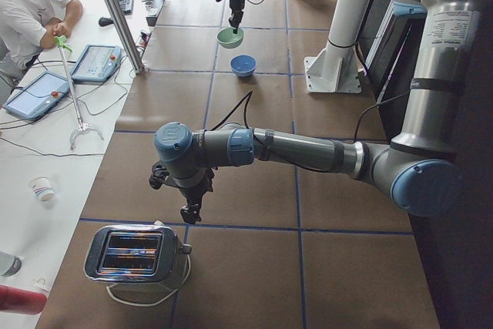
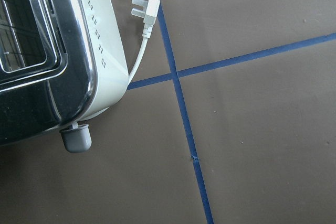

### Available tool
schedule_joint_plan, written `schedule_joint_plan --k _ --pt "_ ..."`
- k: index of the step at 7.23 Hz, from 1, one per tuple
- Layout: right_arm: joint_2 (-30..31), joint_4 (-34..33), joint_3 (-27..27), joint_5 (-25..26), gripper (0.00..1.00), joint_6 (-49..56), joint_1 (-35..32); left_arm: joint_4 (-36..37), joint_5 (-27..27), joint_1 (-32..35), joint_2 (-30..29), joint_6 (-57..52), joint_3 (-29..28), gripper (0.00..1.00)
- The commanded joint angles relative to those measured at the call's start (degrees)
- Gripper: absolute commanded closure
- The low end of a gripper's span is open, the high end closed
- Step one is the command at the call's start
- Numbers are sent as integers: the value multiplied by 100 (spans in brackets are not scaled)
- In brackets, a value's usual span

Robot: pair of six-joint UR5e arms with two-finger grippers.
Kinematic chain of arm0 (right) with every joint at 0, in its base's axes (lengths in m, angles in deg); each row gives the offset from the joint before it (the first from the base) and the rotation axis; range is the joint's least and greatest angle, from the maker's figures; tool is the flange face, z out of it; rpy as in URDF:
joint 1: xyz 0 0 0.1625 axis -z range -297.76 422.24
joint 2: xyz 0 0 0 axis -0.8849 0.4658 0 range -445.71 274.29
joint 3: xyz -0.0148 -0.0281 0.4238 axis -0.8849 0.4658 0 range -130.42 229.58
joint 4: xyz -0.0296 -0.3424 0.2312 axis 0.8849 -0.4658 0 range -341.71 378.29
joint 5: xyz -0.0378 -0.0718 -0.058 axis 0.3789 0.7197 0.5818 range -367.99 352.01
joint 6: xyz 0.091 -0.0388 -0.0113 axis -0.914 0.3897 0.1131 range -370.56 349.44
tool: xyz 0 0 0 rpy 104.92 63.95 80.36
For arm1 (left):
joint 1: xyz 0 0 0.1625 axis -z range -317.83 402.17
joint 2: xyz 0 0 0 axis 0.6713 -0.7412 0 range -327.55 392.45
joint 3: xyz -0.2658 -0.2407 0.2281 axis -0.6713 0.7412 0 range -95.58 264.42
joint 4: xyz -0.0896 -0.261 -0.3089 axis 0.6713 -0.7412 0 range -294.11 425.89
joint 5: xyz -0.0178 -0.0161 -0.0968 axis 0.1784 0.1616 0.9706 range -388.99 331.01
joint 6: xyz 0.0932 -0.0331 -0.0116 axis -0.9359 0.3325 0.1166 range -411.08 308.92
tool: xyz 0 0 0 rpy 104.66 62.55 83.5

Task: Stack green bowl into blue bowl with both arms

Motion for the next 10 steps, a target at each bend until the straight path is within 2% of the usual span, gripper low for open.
schedule_joint_plan --k 1,5,6,7,8,9,10 --pt "-319 -148 231 808 98 -747 747 0 0 -6 -6 187 62 0" --pt "-81 -131 240 961 94 -739 1013 0 0 -6 3 198 89 0" --pt "-73 -122 249 1092 15 -799 1040 0 0 -6 3 198 89 0" --pt "-99 -78 249 1163 0 -809 1040 0 0 -6 3 198 89 0" --pt "-134 -69 232 1120 0 -739 875 9 9 -6 -6 198 80 0" --pt "-125 -104 223 589 0 -295 429 9 9 -6 3 433 63 0" --pt "-3 -139 214 -443 0 702 -297 -8 70 -6 12 626 54 0"
